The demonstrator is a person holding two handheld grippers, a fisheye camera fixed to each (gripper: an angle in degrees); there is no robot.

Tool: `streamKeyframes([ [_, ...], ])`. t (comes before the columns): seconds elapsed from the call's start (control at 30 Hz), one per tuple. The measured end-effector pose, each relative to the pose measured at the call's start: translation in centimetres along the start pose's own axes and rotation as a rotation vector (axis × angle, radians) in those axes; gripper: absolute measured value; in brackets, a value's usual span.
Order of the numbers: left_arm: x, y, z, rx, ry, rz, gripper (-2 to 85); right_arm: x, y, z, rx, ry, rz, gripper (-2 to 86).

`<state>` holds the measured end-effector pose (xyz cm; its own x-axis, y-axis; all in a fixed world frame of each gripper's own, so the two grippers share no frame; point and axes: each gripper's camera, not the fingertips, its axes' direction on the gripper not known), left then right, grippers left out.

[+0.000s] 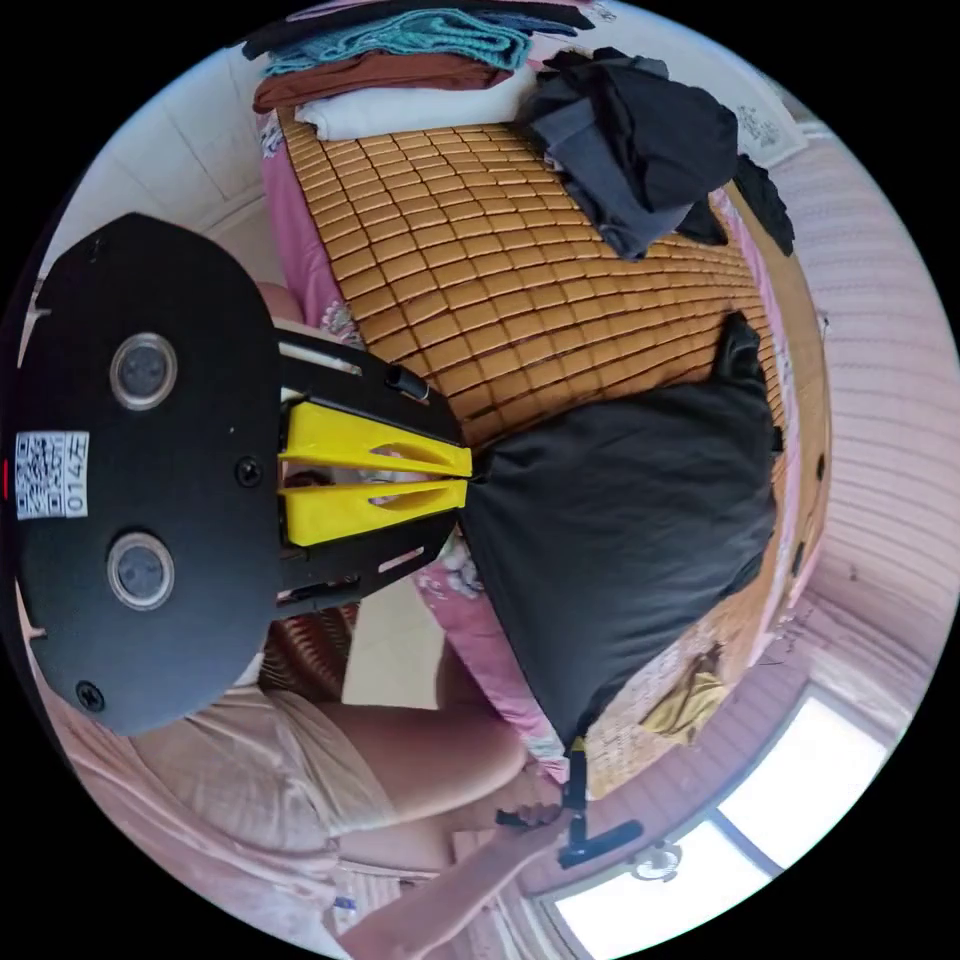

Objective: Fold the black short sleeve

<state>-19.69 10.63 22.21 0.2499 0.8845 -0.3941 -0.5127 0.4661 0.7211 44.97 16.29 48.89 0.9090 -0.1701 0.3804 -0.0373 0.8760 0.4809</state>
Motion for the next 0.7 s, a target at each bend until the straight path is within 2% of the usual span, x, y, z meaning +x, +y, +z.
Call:
streamKeyframes([
  [0.2, 0.3, 0.4, 1.3, -0.101, 0.081, 0.095, -1.0, 0.7, 0.3, 0.7, -0.057, 0.077, -0.007, 0.3],
  [0.4, 0.6, 0.0, 0.7, -0.152, 0.063, 0.227, -0.7, 0.5, -0.3, 0.6, -0.057, 0.128, -0.018, 0.9],
  [0.53, -0.9, -0.6, 0.1, -0.099, 0.016, 0.18, 0.5, 0.4, -1.4, 0.6, -0.048, 0.173, 0.01, 2.8],
  [0.7, -3.0, -1.6, -1.5, -0.006, 0.056, 0.16, 1.6, -0.1, -3.1, -0.7, 0.002, 0.219, 0.0, 5.7],
])
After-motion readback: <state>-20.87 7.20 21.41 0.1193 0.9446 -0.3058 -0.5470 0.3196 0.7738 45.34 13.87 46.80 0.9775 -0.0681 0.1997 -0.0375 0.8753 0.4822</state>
